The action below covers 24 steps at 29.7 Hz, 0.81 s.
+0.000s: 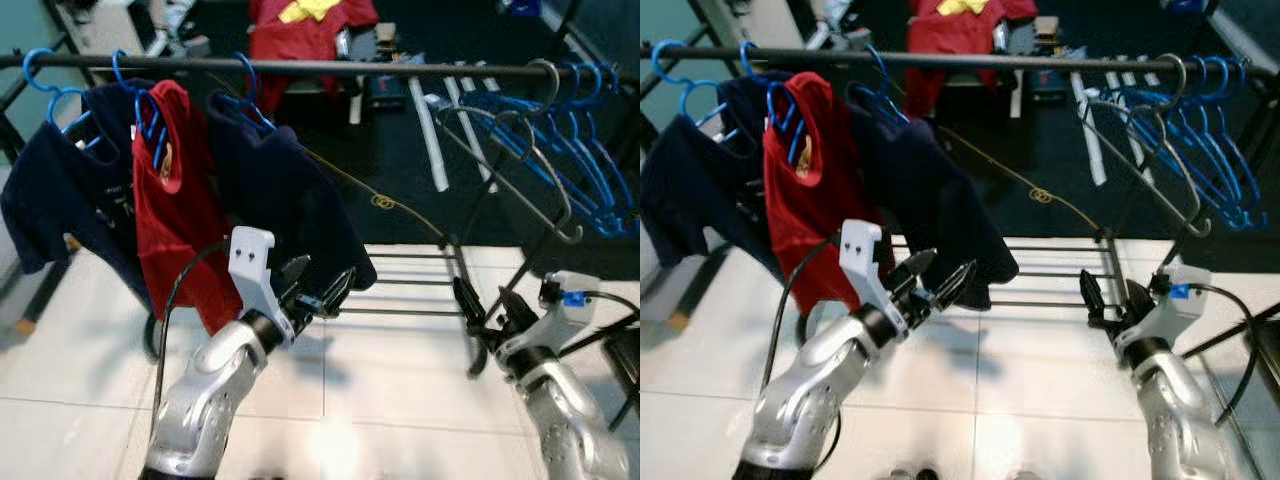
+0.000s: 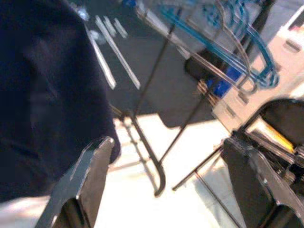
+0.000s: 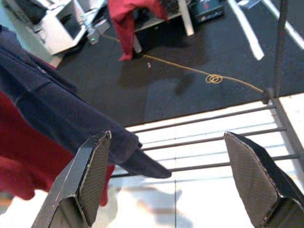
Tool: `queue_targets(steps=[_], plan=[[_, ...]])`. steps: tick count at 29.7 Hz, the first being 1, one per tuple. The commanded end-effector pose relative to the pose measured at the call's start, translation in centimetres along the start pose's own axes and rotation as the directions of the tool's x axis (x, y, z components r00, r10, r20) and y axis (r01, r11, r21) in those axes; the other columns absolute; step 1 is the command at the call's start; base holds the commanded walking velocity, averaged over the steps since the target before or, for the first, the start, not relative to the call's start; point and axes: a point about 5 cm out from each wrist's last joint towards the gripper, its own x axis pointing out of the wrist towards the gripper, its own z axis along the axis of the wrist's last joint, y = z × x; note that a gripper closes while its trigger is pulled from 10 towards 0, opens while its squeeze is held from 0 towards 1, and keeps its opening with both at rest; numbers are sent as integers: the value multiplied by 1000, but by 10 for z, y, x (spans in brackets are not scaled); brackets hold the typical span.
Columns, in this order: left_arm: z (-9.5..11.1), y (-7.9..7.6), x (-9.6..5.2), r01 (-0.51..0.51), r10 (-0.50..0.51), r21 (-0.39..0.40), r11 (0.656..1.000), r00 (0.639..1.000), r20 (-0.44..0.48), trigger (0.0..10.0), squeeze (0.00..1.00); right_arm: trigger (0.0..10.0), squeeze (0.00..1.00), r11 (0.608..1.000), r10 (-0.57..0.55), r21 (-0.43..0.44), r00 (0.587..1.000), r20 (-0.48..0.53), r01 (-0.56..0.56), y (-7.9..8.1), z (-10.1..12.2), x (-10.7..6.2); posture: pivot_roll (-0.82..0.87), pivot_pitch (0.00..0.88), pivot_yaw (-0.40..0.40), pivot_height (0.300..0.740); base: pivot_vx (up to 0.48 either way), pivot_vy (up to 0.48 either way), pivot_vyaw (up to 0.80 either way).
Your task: Hang hanger
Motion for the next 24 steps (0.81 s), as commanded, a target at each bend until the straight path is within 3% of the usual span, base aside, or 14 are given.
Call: queue_targets(steps=[1,4,8,21,24], plan=[[-2,4,-1,-24,24,9,1000,1000,-3,10000,0,10000,0,1000,24,-13,1000,2,-24,5,-1,0,-106,199,28,740,0,0,781],[-2,4,0,-22,22,14,1000,1000,-3,10000,0,10000,0,1000,26,-14,1000,3,-26,6,-1,0,-106,199,28,740,0,0,781],[-1,2,2,0,0,19,1000,1000,4,10000,0,10000,0,1000,-3,30,1000,18,3,2,0,0,-108,198,28,740,0,0,0],[7,-12,17,72,-72,6,997,996,48,10000,0,10000,0,1000,-16,26,1000,4,16,1,-2,1,-113,195,35,740,0,-472,0],[10,-11,20,57,-56,-11,998,996,68,10000,0,10000,0,1000,-16,25,1000,4,16,1,-3,1,-112,193,36,740,0,0,0]])
